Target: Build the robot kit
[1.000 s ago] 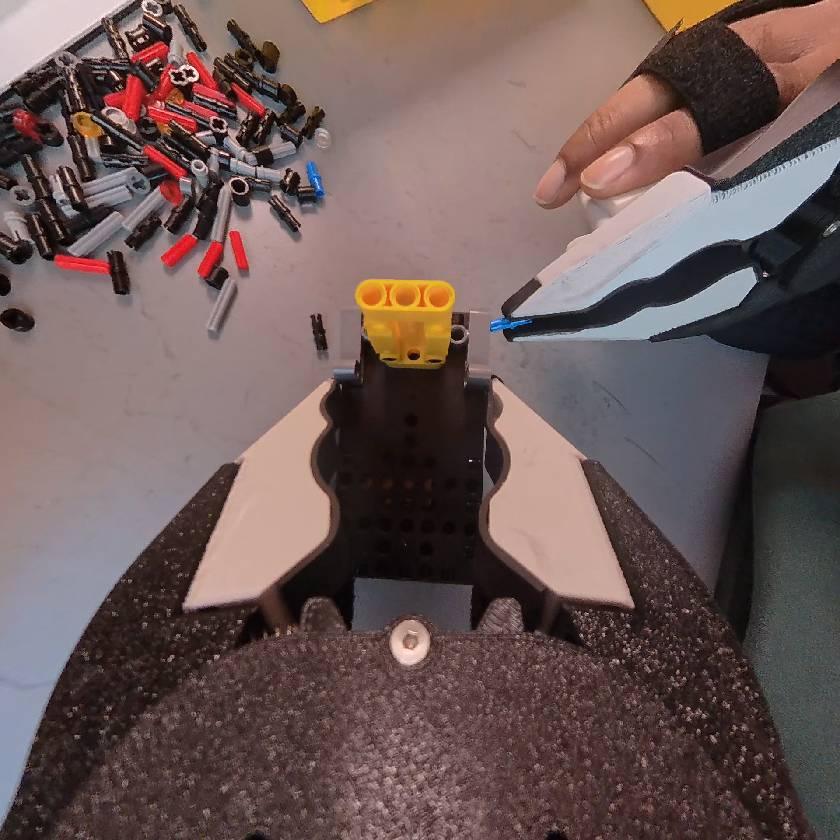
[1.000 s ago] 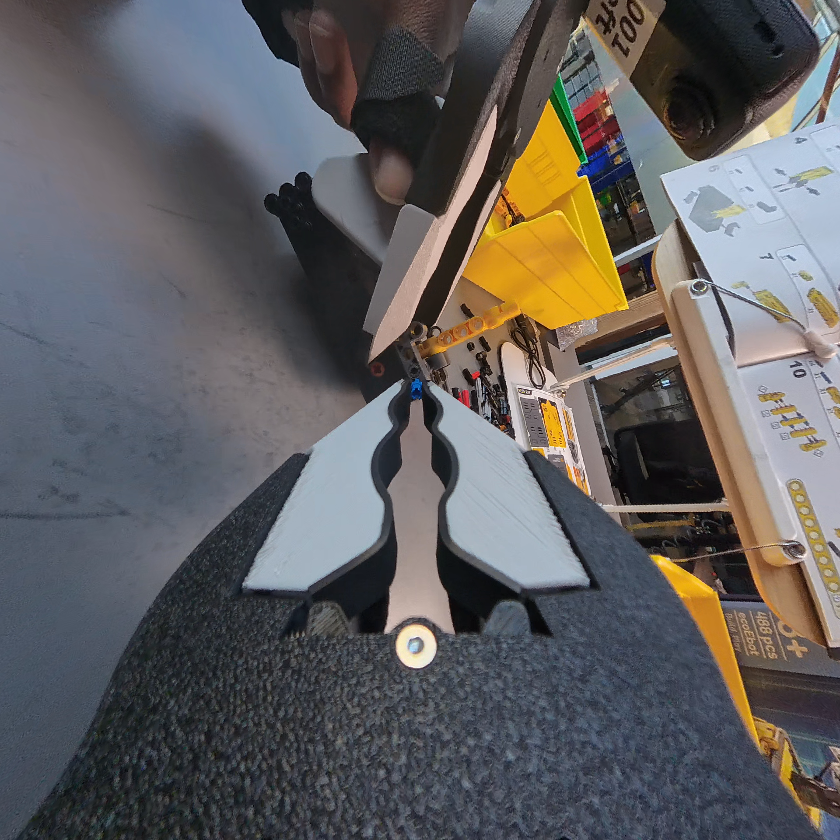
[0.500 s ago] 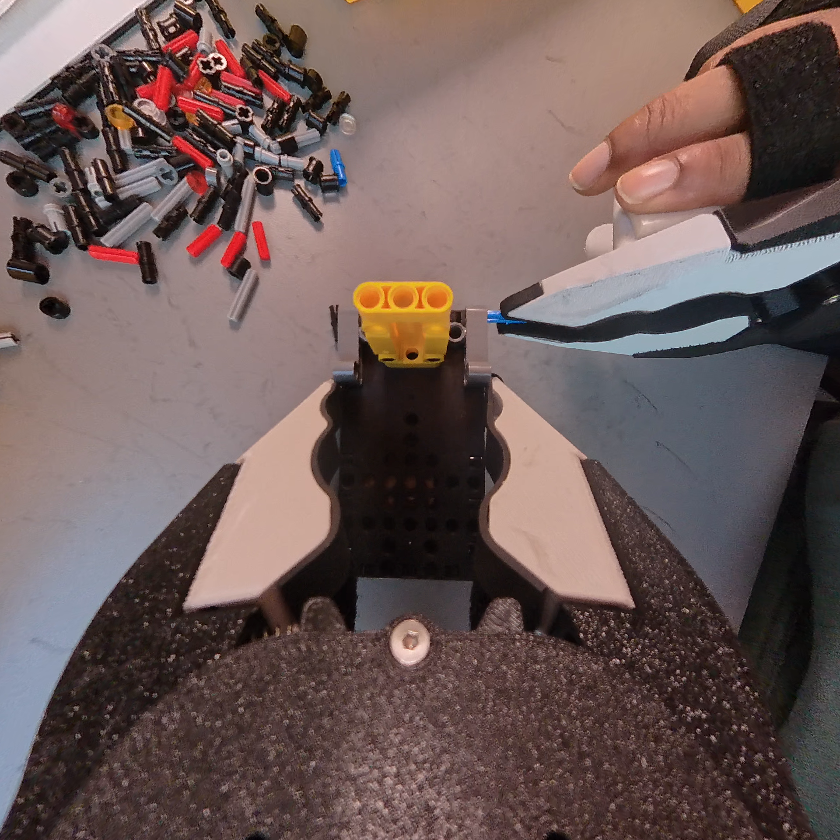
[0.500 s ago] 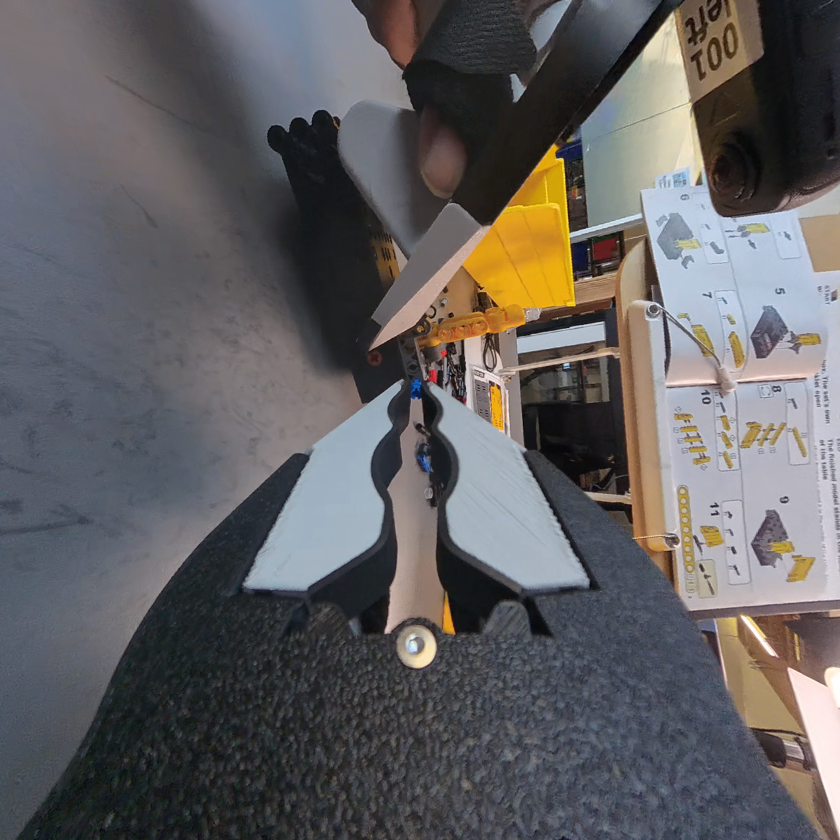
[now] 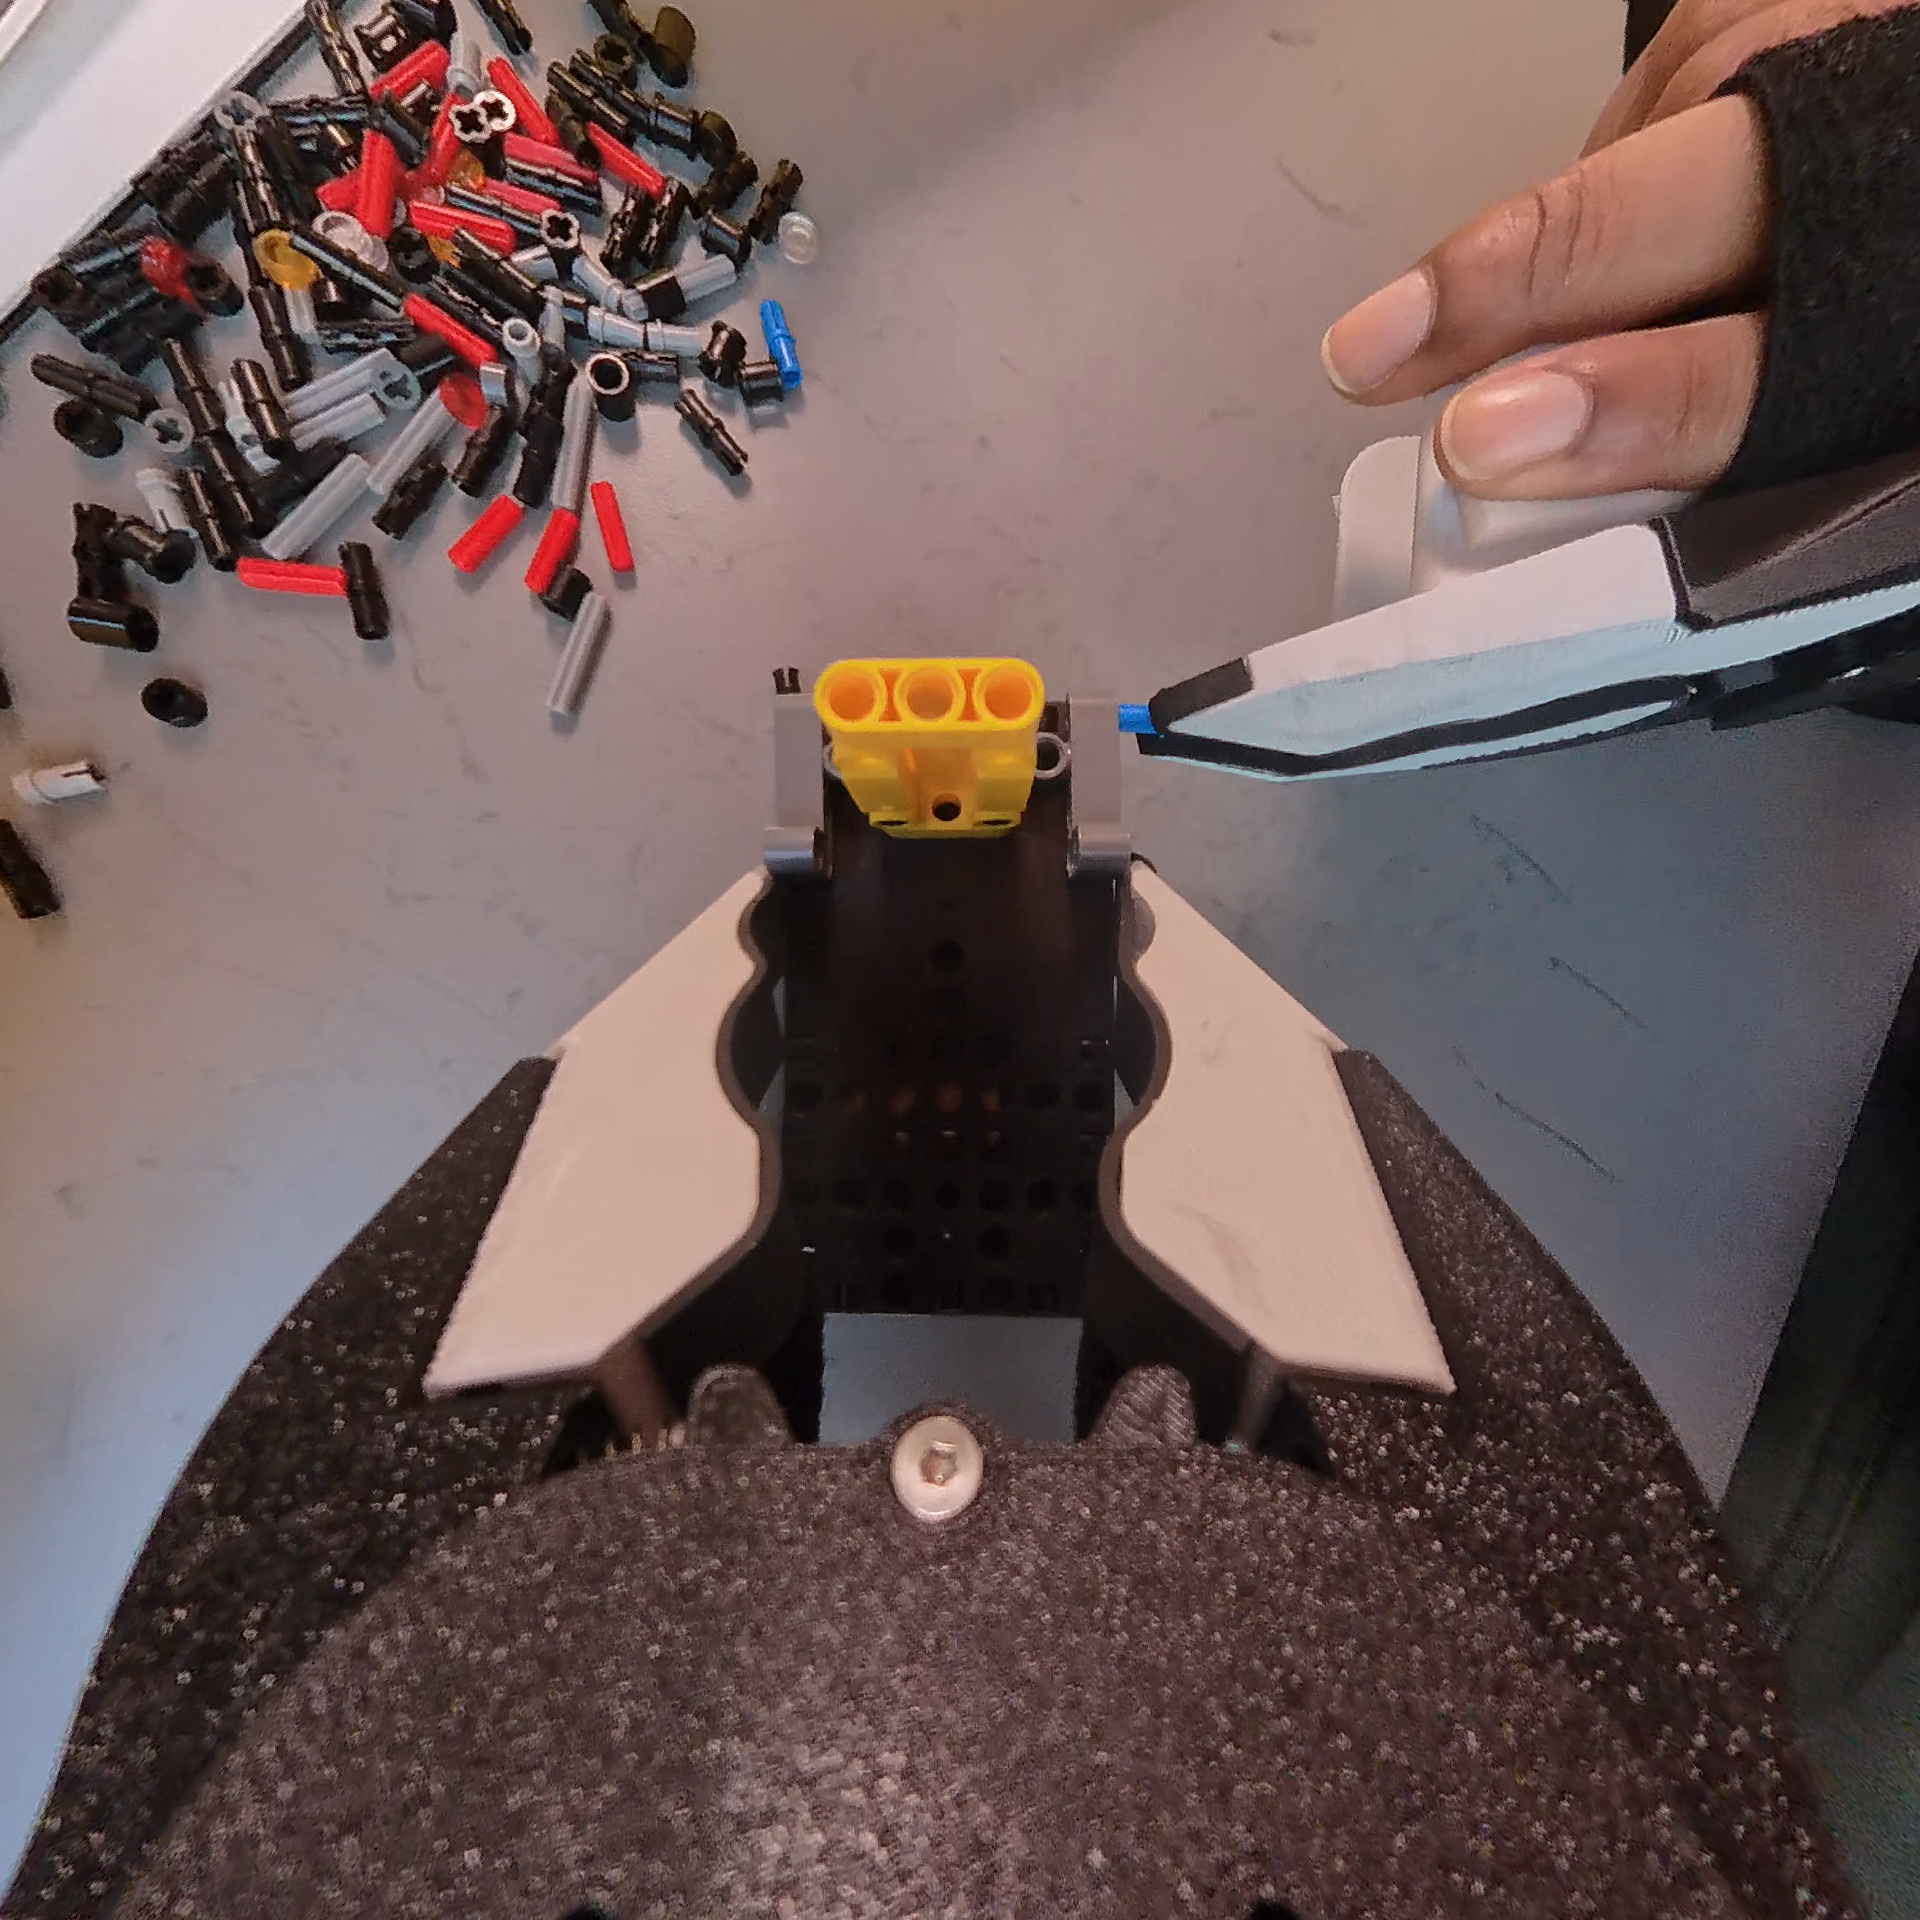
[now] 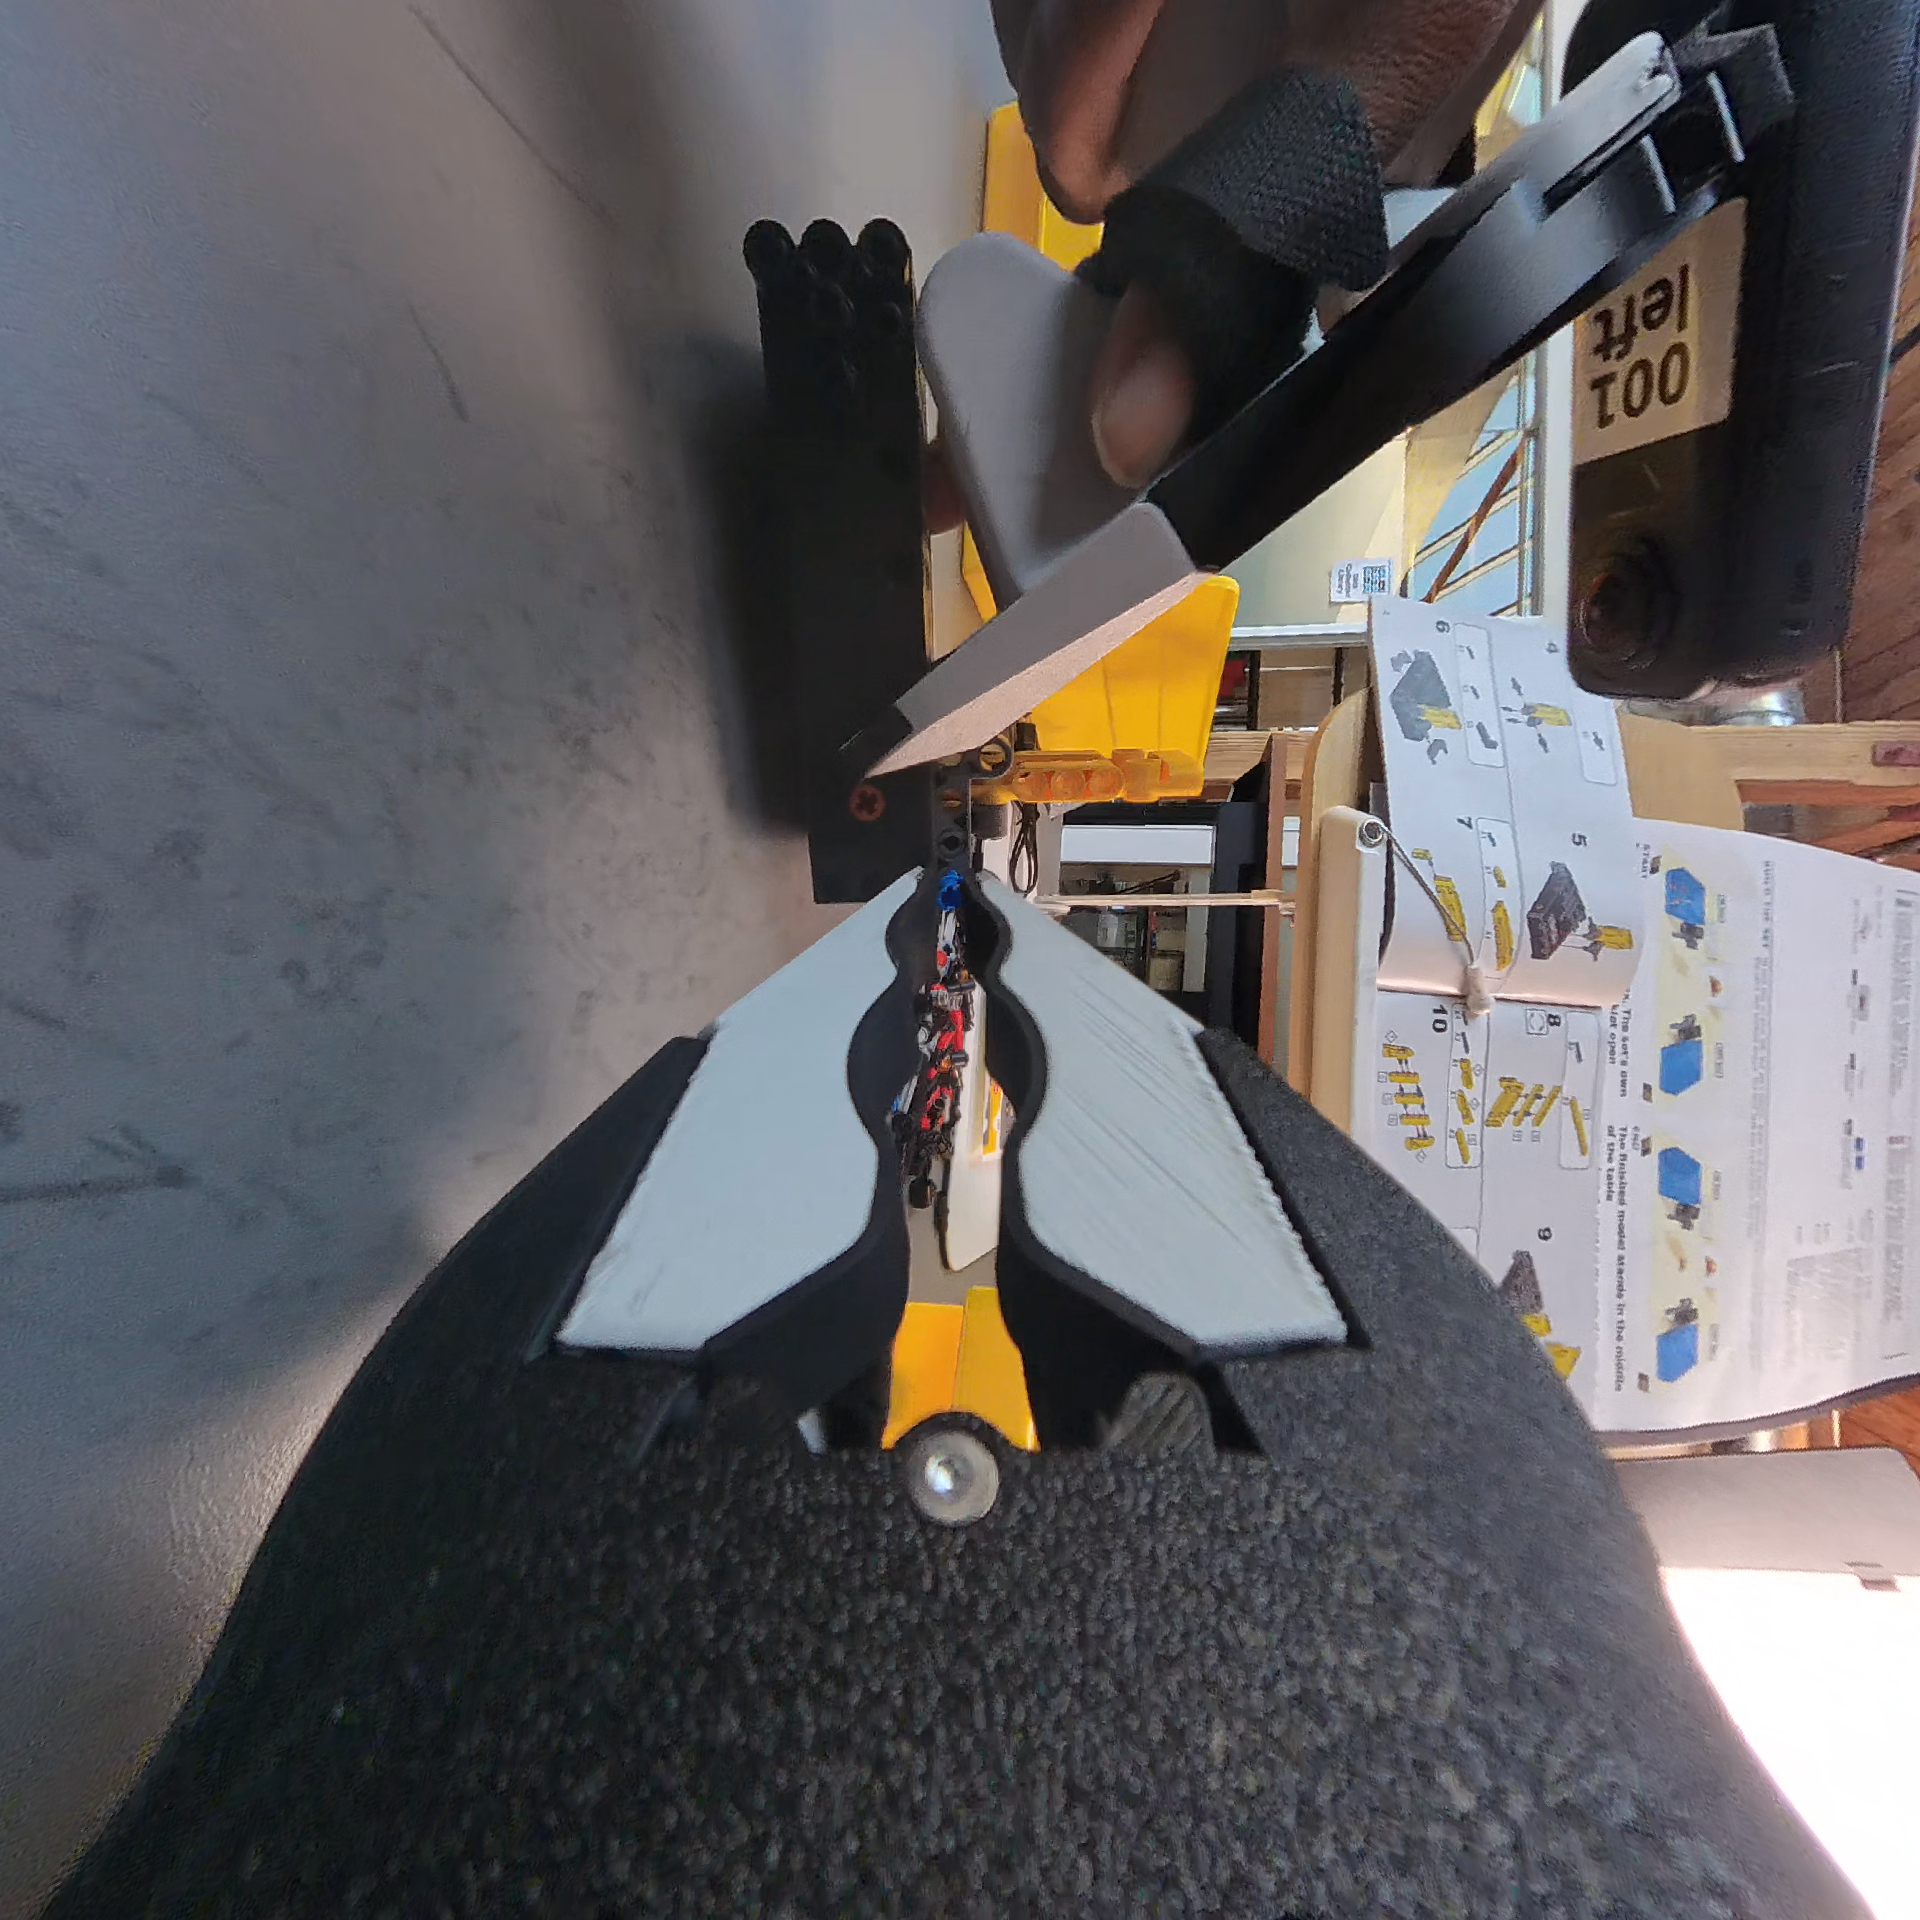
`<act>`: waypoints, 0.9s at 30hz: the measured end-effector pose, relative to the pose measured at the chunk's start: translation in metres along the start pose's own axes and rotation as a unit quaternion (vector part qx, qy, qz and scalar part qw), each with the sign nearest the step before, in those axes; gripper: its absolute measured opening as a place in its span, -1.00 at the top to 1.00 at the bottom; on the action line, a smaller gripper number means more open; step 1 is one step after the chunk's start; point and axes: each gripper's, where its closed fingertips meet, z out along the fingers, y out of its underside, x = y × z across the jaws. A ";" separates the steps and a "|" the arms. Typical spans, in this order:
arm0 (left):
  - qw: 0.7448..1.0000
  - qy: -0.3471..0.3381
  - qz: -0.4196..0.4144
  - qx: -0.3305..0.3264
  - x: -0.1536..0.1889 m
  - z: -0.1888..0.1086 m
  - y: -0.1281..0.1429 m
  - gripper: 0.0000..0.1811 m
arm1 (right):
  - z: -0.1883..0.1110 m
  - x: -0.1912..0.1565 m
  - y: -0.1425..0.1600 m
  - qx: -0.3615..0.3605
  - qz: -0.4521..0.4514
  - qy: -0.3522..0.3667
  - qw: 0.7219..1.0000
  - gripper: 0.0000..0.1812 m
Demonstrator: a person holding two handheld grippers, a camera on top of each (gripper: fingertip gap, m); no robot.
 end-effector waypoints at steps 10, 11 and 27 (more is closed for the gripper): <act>0.999 -0.012 0.039 -0.002 0.001 0.001 0.003 0.31 | -0.002 -0.005 0.000 0.011 -0.009 -0.002 1.000 0.96; 0.999 -0.014 0.040 -0.002 0.001 0.001 0.003 0.31 | -0.002 -0.005 0.000 0.009 -0.007 -0.002 1.000 0.96; 0.998 -0.038 0.054 0.002 0.001 0.002 0.005 0.32 | 0.000 -0.005 0.003 0.004 0.016 0.003 1.000 0.96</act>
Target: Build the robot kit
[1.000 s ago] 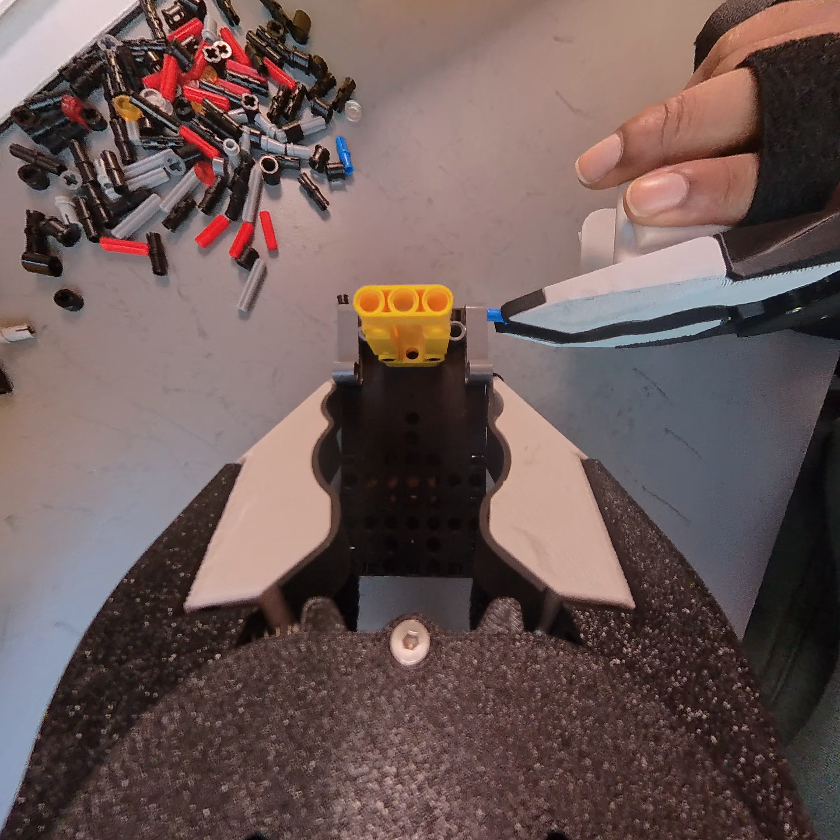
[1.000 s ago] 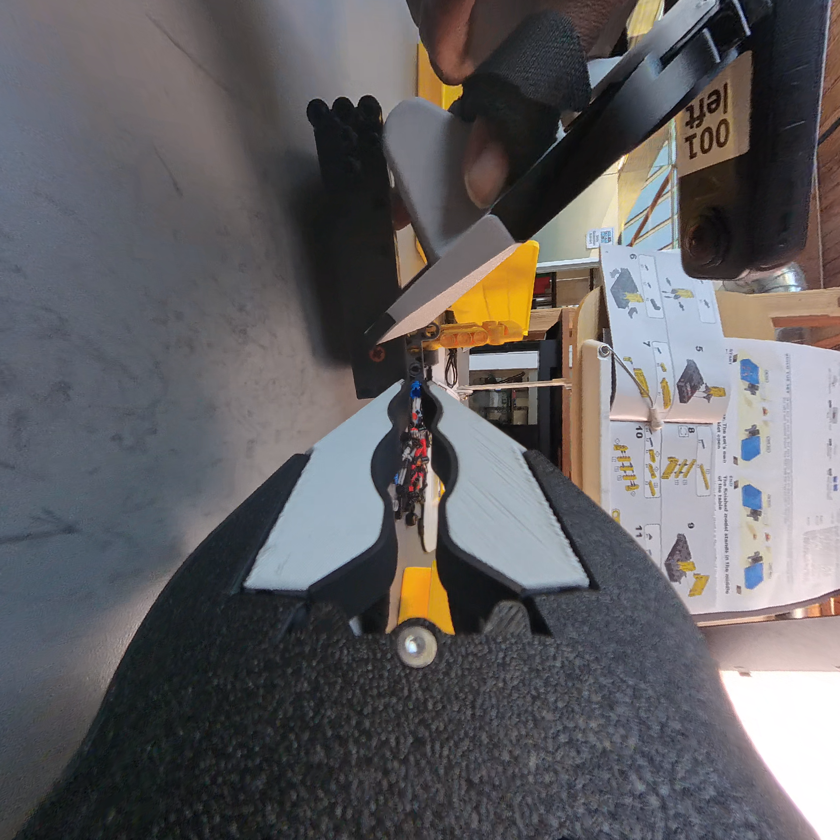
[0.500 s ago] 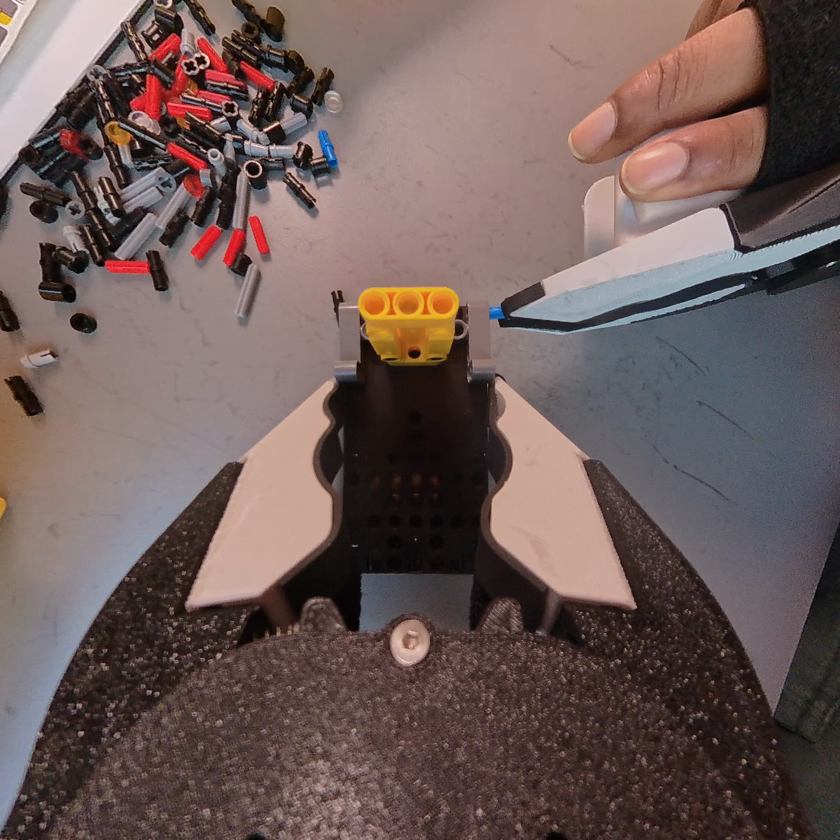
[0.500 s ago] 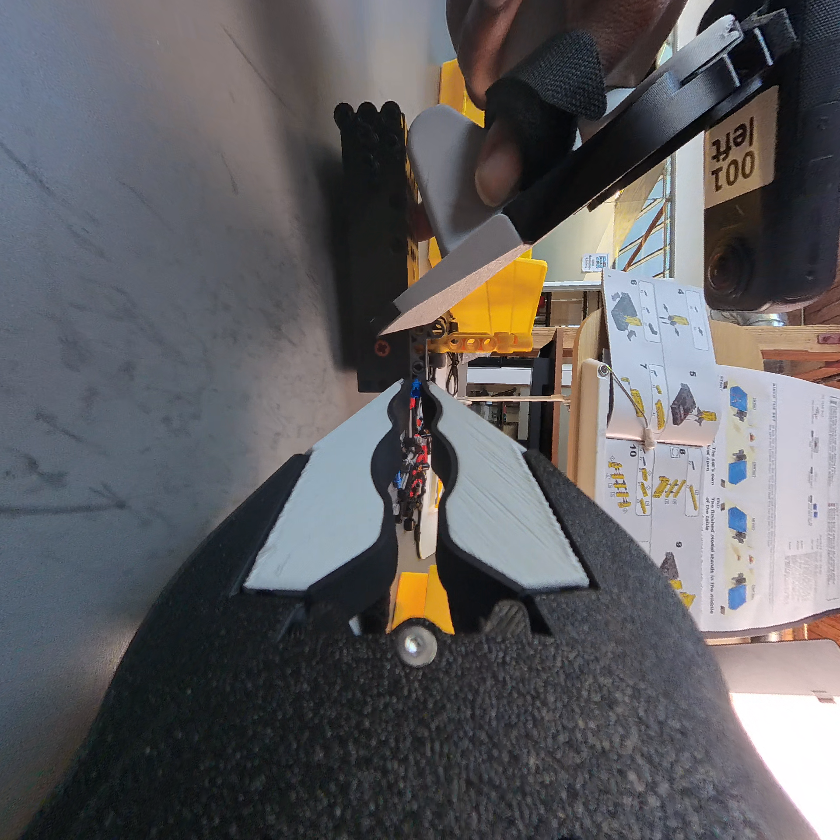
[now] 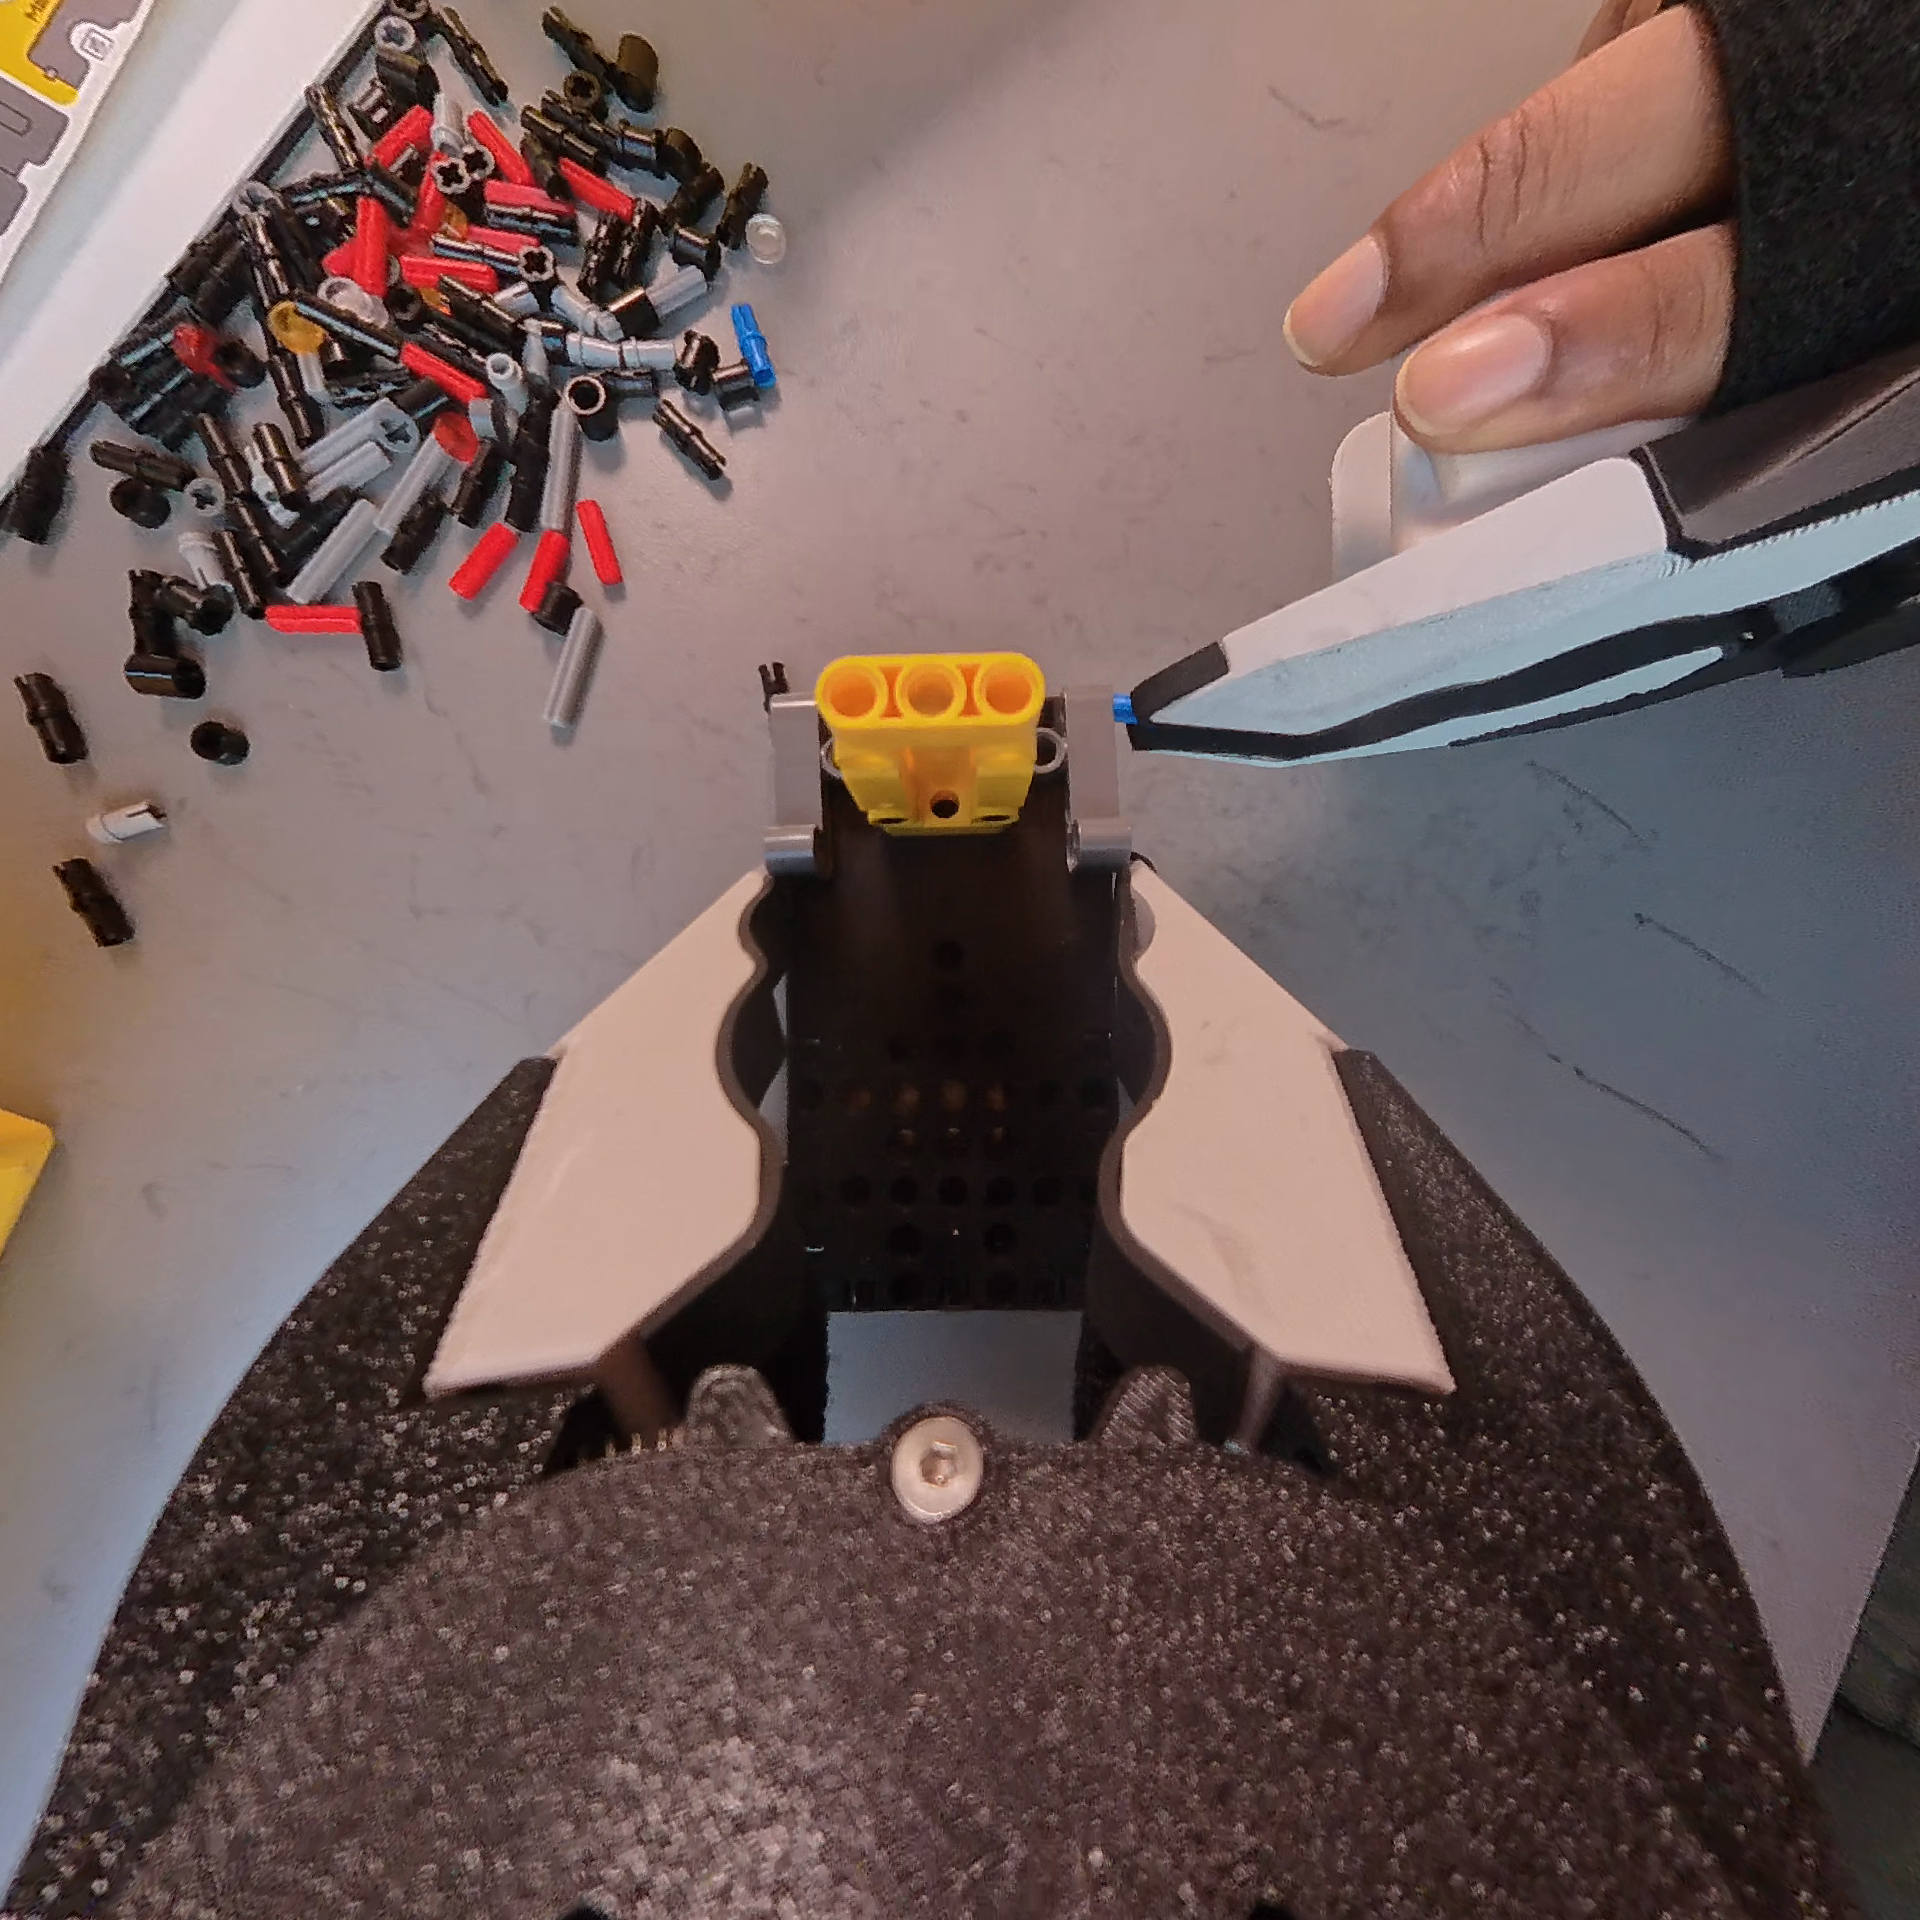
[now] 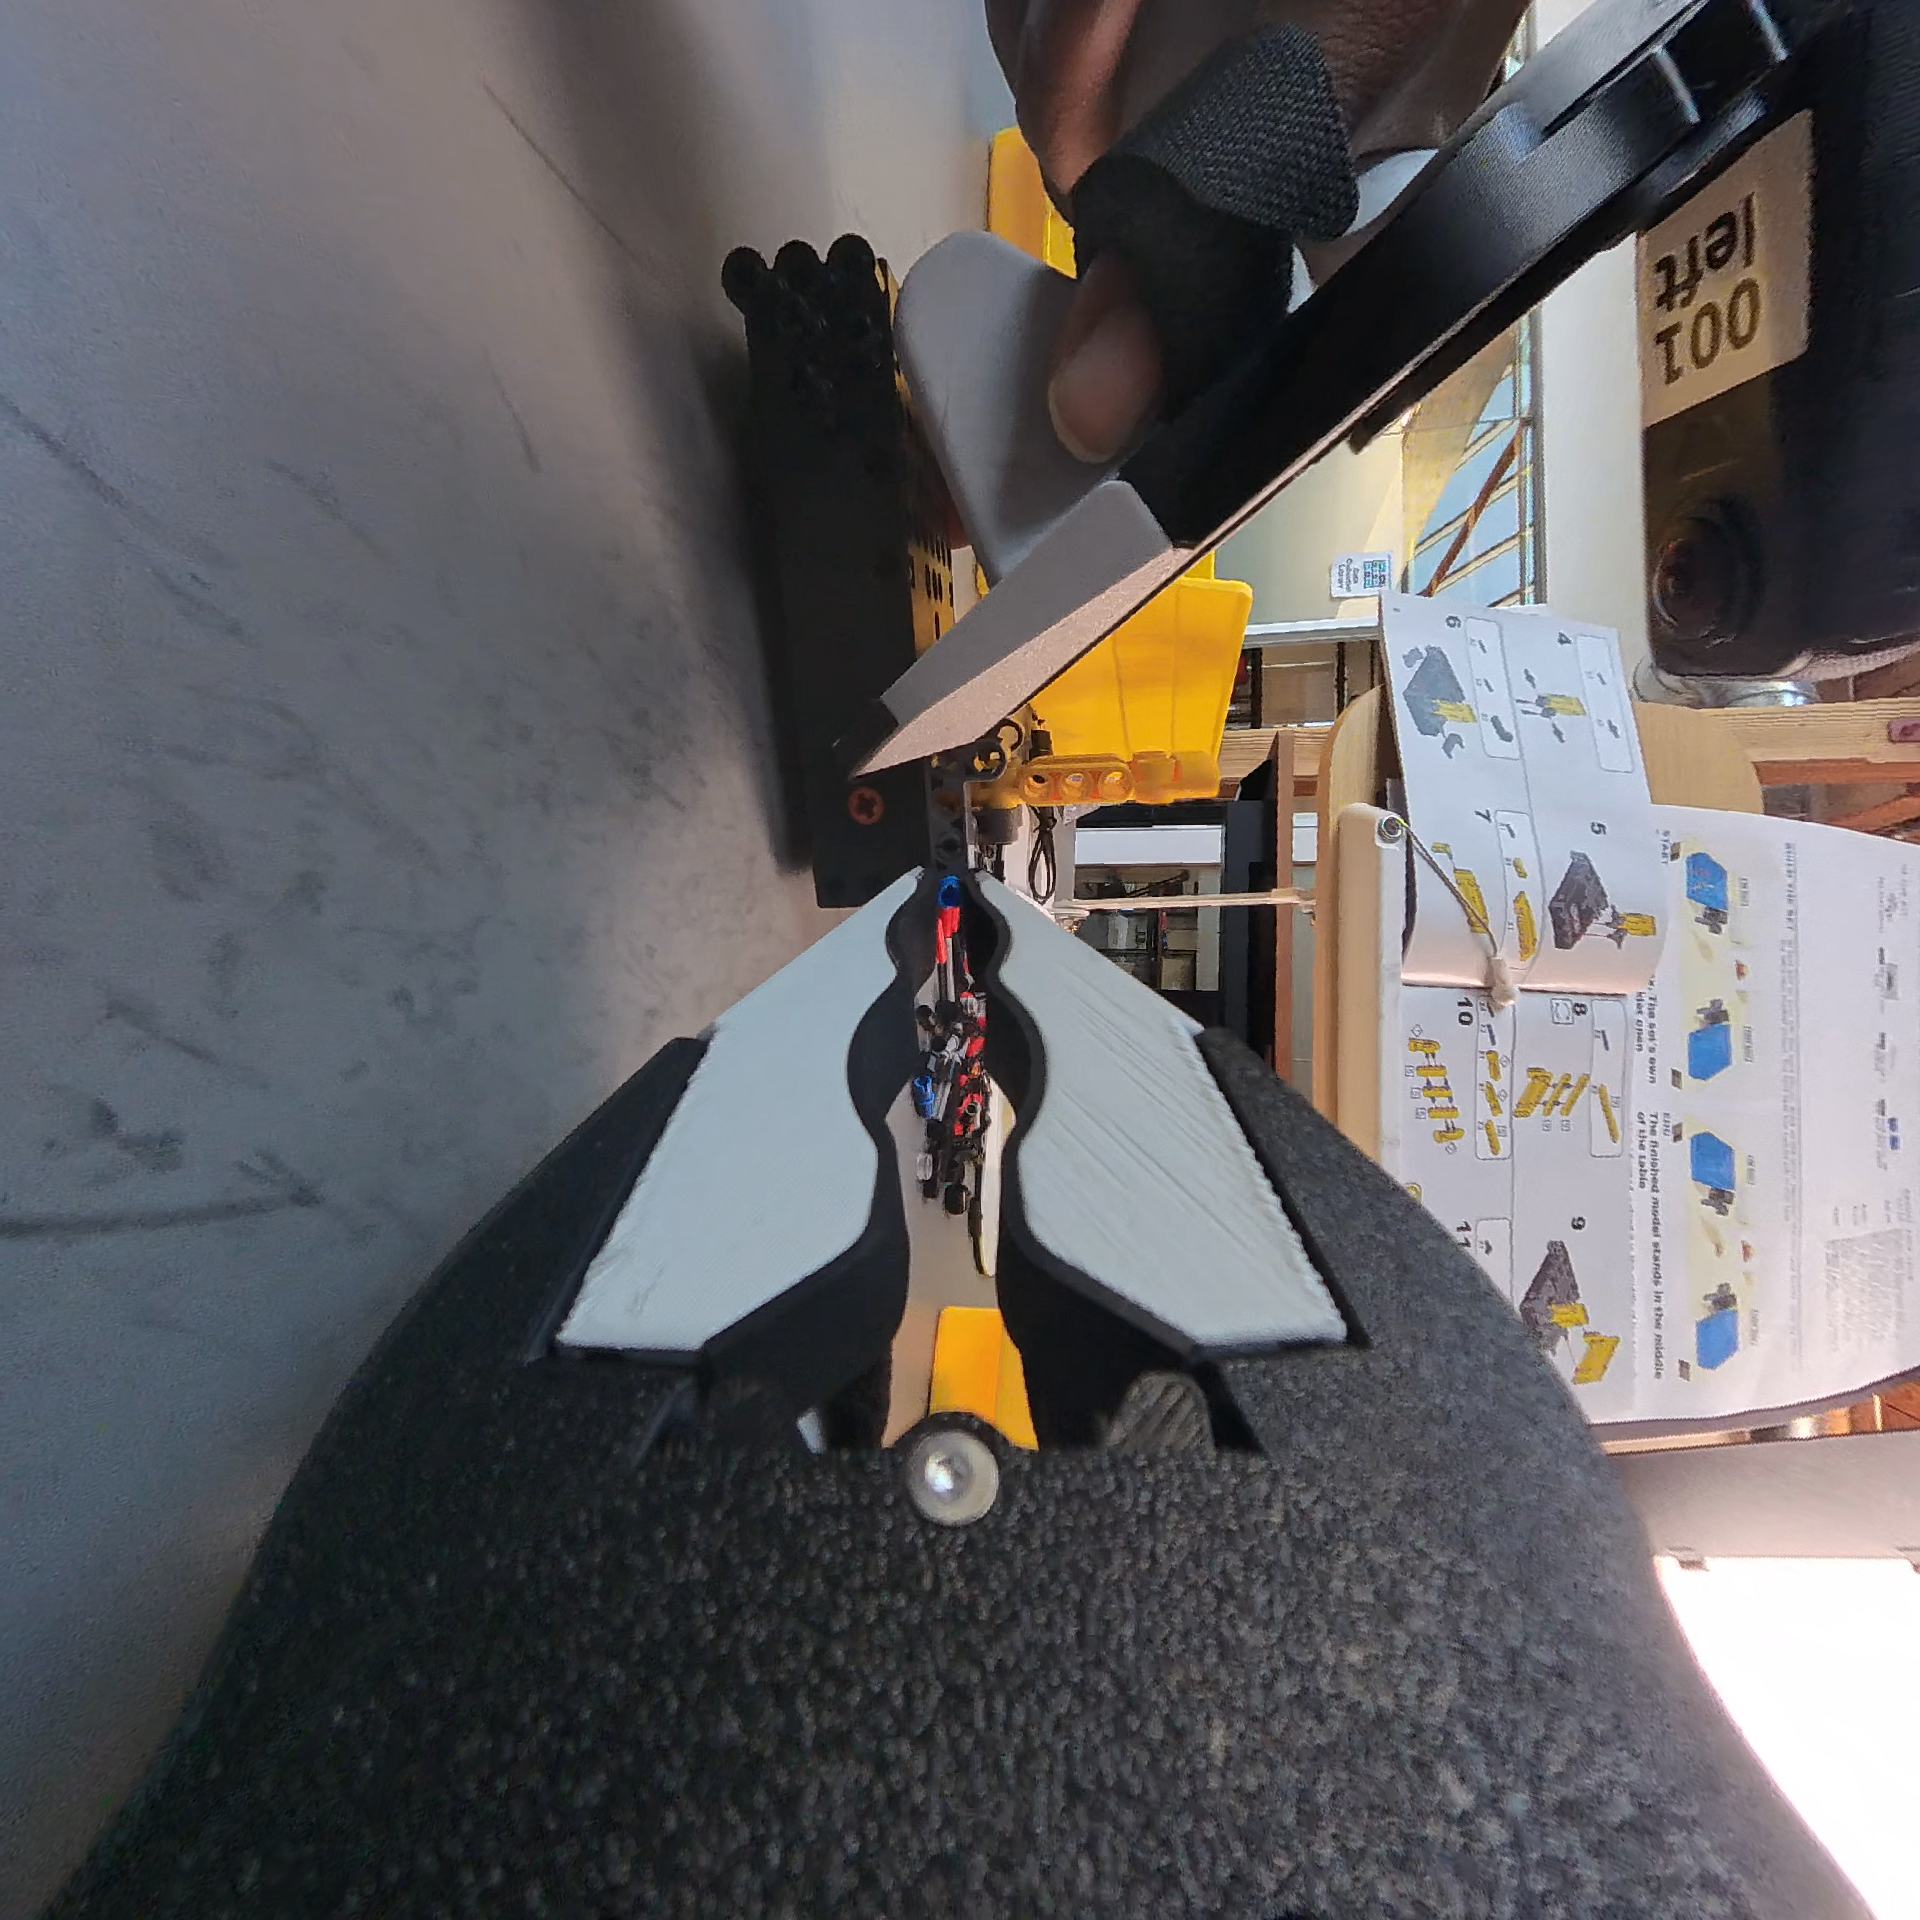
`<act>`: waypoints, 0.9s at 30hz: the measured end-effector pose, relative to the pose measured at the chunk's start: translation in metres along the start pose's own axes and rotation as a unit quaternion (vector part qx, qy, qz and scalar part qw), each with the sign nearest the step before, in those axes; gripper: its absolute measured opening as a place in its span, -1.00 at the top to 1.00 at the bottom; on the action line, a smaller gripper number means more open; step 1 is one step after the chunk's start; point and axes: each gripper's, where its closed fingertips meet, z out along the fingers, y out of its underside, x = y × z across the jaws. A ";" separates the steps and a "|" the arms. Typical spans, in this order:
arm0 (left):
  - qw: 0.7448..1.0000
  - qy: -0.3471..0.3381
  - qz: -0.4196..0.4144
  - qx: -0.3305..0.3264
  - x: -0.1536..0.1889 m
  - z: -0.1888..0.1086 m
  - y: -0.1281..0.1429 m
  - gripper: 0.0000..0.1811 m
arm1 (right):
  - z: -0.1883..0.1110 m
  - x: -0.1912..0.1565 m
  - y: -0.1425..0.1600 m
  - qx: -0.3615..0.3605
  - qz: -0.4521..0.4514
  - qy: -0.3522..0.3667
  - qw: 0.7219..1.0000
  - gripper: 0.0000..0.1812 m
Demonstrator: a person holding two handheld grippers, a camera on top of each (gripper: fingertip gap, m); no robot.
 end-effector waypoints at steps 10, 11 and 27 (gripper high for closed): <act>1.000 0.007 0.013 0.013 0.002 -0.001 0.002 0.32 | 0.000 -0.004 0.003 0.039 -0.003 -0.007 0.999 0.96; 1.000 0.008 0.014 0.015 0.002 -0.001 0.002 0.32 | 0.000 -0.004 0.004 0.048 -0.014 -0.006 0.999 0.95; 0.999 -0.010 0.019 0.047 -0.005 0.007 -0.016 0.30 | 0.004 -0.002 0.007 0.077 -0.016 -0.008 0.997 0.95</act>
